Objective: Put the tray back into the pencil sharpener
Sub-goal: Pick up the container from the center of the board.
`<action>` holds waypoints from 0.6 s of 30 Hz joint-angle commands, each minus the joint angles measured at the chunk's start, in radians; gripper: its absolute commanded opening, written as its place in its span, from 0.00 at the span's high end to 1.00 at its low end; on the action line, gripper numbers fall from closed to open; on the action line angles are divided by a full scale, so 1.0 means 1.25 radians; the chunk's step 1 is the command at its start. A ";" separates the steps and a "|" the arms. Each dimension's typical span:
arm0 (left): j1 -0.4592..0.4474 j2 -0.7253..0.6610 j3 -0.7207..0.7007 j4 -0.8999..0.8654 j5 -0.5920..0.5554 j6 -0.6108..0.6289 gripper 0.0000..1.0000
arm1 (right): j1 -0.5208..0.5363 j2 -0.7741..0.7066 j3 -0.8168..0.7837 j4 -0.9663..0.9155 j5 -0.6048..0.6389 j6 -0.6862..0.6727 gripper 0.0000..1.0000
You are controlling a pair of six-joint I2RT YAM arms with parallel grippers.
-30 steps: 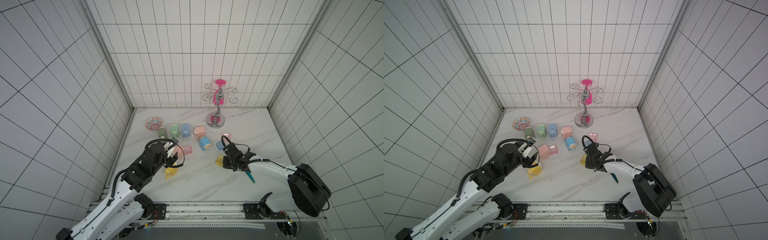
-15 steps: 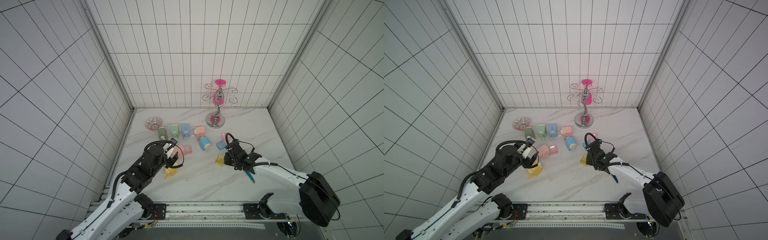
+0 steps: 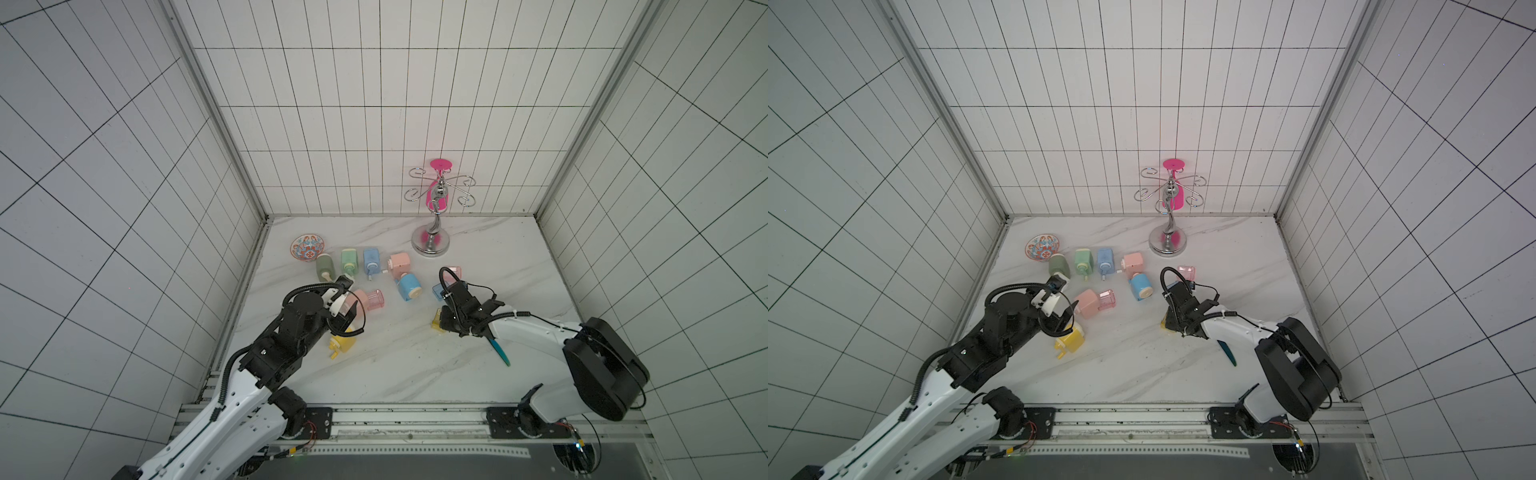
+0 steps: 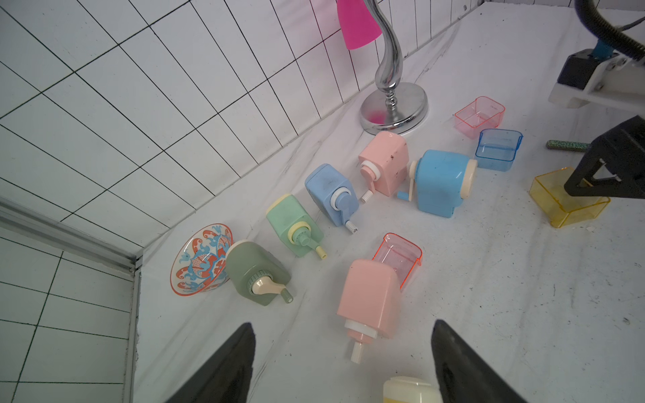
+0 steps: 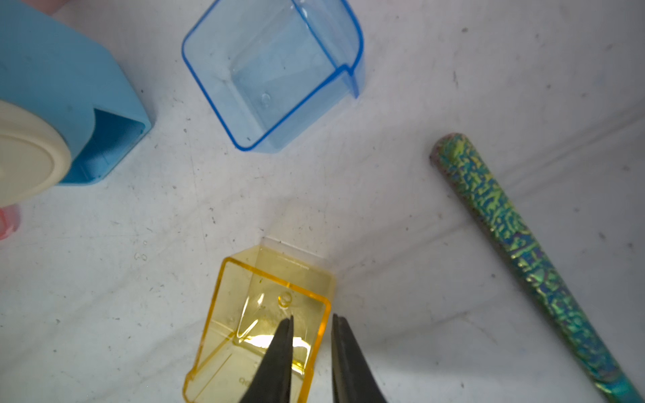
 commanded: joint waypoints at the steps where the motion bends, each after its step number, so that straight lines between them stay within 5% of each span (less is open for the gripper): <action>1: -0.001 -0.010 -0.015 0.045 -0.006 0.001 0.20 | -0.004 0.012 0.033 -0.018 0.010 -0.018 0.86; 8: -0.001 -0.026 -0.030 0.044 -0.023 0.005 0.20 | -0.004 -0.034 0.031 -0.063 -0.005 -0.094 1.00; 18: -0.001 -0.089 -0.012 -0.042 0.026 -0.008 0.19 | 0.032 -0.192 0.075 -0.183 -0.064 -0.268 1.00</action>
